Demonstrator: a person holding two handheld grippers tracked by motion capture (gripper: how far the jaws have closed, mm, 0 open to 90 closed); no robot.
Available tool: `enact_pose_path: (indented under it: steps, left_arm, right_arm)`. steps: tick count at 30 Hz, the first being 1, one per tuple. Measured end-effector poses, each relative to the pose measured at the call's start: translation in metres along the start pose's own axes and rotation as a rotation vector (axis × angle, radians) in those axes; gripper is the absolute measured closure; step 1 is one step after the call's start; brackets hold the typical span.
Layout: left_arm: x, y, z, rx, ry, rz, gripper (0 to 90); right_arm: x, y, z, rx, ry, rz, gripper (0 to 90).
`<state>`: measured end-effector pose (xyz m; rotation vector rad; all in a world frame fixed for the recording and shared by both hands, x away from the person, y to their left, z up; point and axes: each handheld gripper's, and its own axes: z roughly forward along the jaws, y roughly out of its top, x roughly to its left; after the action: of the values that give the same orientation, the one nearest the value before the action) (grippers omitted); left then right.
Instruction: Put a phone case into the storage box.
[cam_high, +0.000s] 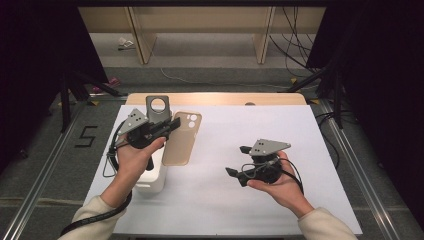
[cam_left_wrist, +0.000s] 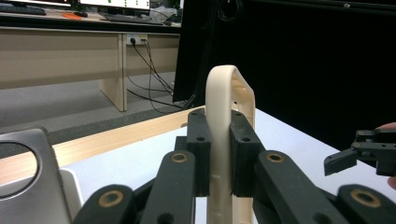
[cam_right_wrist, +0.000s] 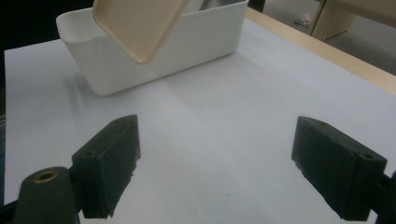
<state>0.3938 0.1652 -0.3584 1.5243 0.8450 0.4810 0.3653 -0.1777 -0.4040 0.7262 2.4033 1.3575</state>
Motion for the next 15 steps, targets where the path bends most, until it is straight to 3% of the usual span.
enact_pose_path:
  steps: [15]
  left_arm:
    - [0.016,0.010,-0.011,-0.021,0.023,-0.013,81.0]
  right_arm:
    - [-0.012,-0.009,-0.017,-0.015,-0.051,0.037,16.2]
